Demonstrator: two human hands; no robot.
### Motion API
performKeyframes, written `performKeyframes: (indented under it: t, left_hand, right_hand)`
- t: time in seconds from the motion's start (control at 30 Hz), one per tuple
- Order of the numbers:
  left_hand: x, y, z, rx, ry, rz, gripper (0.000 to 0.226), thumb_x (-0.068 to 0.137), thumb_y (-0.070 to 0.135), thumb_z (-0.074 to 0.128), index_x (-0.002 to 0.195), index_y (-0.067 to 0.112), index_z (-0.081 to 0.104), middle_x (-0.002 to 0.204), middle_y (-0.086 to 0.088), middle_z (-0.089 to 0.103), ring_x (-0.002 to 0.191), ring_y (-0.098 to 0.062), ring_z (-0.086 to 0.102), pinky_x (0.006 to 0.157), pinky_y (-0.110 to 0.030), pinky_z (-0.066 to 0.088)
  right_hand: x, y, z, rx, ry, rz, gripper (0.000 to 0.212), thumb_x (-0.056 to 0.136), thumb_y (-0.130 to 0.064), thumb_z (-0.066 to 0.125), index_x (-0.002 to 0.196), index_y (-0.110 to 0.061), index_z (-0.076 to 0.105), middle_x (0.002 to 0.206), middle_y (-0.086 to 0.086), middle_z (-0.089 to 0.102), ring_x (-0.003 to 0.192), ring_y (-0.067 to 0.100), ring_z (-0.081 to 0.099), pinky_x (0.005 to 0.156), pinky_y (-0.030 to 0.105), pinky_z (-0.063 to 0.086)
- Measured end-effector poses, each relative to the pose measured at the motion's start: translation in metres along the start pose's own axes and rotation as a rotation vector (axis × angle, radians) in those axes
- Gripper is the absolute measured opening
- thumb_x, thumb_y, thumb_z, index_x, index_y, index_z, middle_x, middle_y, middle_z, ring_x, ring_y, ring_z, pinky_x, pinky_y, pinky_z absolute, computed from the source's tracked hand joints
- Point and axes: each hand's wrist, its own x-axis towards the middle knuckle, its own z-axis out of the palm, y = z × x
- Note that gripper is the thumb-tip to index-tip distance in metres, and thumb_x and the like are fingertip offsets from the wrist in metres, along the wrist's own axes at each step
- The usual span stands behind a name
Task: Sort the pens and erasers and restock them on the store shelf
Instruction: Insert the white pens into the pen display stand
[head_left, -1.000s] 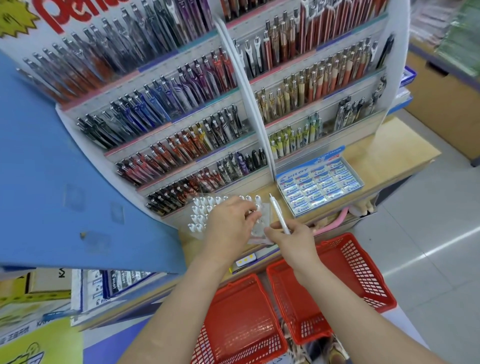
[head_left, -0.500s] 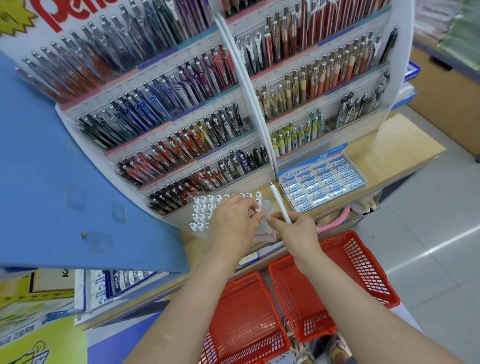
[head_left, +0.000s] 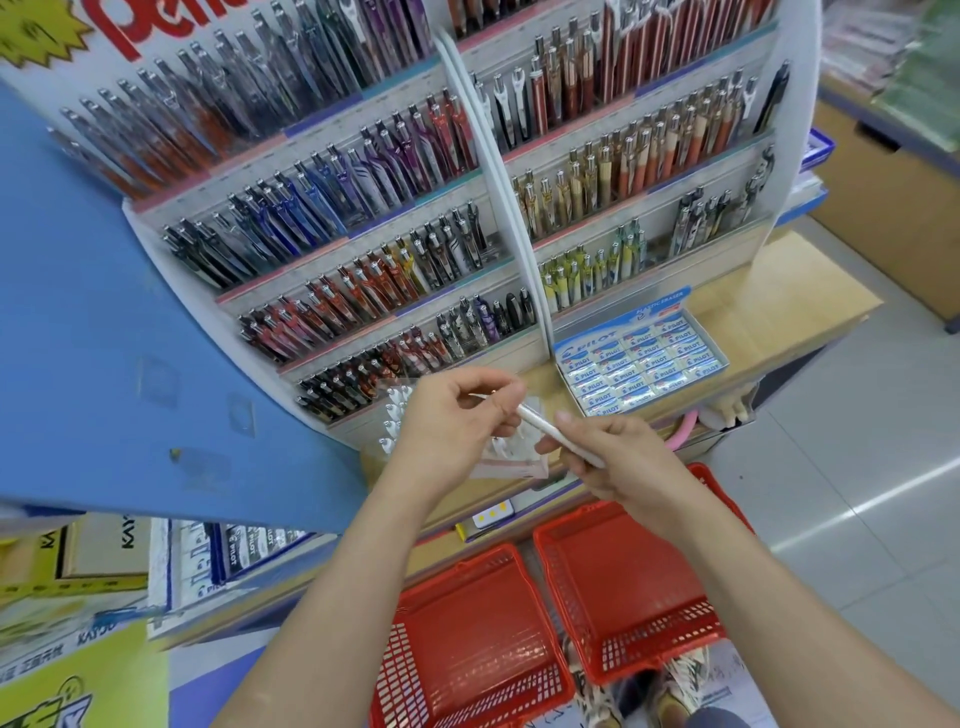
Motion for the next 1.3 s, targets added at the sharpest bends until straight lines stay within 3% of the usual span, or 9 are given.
performKeyframes:
  t: [0.1, 0.27, 0.37, 0.5, 0.6, 0.7, 0.83, 1.13, 1.3]
  left_hand:
    - [-0.004, 0.003, -0.008, -0.051, 0.002, -0.035, 0.012, 0.081, 0.002, 0.069, 0.093, 0.003, 0.071, 0.078, -0.013, 0.072, 0.066, -0.014, 0.068, 0.068, -0.024, 0.057]
    - [-0.01, 0.004, -0.018, -0.006, 0.018, -0.091, 0.01, 0.087, 0.014, 0.064, 0.085, 0.006, 0.07, 0.066, -0.012, 0.067, 0.057, -0.018, 0.064, 0.055, -0.022, 0.055]
    - [-0.014, 0.004, -0.022, -0.068, 0.062, -0.105, 0.003, 0.082, 0.007, 0.069, 0.084, 0.006, 0.071, 0.066, -0.013, 0.069, 0.058, -0.019, 0.065, 0.056, -0.022, 0.054]
    - [-0.015, 0.0, -0.03, 0.079, 0.237, 0.031, 0.02, 0.085, 0.002, 0.065, 0.079, 0.02, 0.071, 0.063, -0.003, 0.07, 0.062, -0.019, 0.068, 0.063, -0.028, 0.056]
    - [-0.019, -0.001, -0.035, 0.343, 0.306, 0.188, 0.028, 0.084, 0.009, 0.068, 0.076, 0.036, 0.07, 0.063, 0.007, 0.069, 0.062, -0.016, 0.068, 0.065, -0.035, 0.057]
    - [-0.026, -0.001, -0.028, 0.51, 0.283, 0.303, 0.009, 0.083, 0.018, 0.069, 0.08, 0.026, 0.074, 0.066, 0.007, 0.069, 0.062, -0.016, 0.064, 0.064, -0.038, 0.056]
    - [-0.024, -0.012, -0.014, 0.717, 0.239, 0.426, 0.01, 0.082, 0.022, 0.064, 0.08, 0.016, 0.072, 0.069, 0.004, 0.069, 0.062, -0.013, 0.06, 0.061, -0.033, 0.052]
    - [-0.011, -0.034, 0.005, 0.857, 0.184, 0.404, 0.013, 0.084, 0.021, 0.062, 0.074, 0.014, 0.067, 0.06, 0.0, 0.061, 0.058, -0.018, 0.054, 0.059, -0.03, 0.038]
    - [-0.006, -0.03, 0.004, 0.886, 0.181, 0.392, 0.018, 0.083, 0.024, 0.058, 0.076, 0.013, 0.07, 0.065, -0.001, 0.067, 0.062, -0.021, 0.061, 0.059, -0.034, 0.049]
  right_hand:
    - [0.0, -0.004, -0.002, 0.074, -0.025, -0.04, 0.04, 0.081, -0.03, 0.061, 0.095, 0.007, 0.068, 0.056, 0.0, 0.041, 0.045, 0.009, 0.022, 0.043, 0.021, 0.016]
    - [0.005, -0.002, 0.001, 0.028, 0.006, -0.147, 0.017, 0.077, -0.004, 0.072, 0.094, -0.002, 0.071, 0.063, 0.003, 0.047, 0.053, 0.009, 0.041, 0.049, 0.016, 0.035]
    - [0.007, 0.002, 0.004, 0.023, -0.012, -0.184, 0.02, 0.073, -0.006, 0.078, 0.093, -0.004, 0.072, 0.074, 0.015, 0.052, 0.069, 0.027, 0.049, 0.063, 0.031, 0.043]
    - [0.011, 0.006, 0.001, 0.018, 0.174, -0.13, 0.005, 0.085, -0.013, 0.068, 0.088, -0.014, 0.072, 0.07, -0.002, 0.06, 0.058, 0.007, 0.051, 0.051, 0.017, 0.042]
    - [0.013, 0.015, -0.008, -0.028, 0.27, -0.057, 0.007, 0.091, -0.014, 0.062, 0.089, -0.014, 0.069, 0.077, 0.004, 0.059, 0.062, 0.011, 0.051, 0.051, 0.018, 0.042]
    - [0.015, 0.024, -0.005, -0.107, 0.276, 0.01, 0.01, 0.092, -0.016, 0.061, 0.085, -0.02, 0.067, 0.078, 0.003, 0.059, 0.071, 0.013, 0.053, 0.061, 0.026, 0.046]
    - [0.023, 0.035, 0.006, -0.191, 0.262, 0.049, 0.02, 0.087, -0.019, 0.066, 0.106, -0.012, 0.068, 0.092, 0.004, 0.067, 0.078, 0.012, 0.059, 0.065, 0.026, 0.051]
    - [0.033, 0.041, 0.007, -0.038, 0.292, 0.093, 0.025, 0.086, -0.01, 0.067, 0.108, 0.001, 0.064, 0.082, 0.009, 0.066, 0.069, 0.019, 0.062, 0.062, 0.024, 0.052]
    - [0.033, 0.04, 0.006, 0.013, 0.277, 0.112, 0.025, 0.086, -0.011, 0.068, 0.107, 0.002, 0.064, 0.09, 0.012, 0.066, 0.076, 0.029, 0.069, 0.07, 0.03, 0.058]
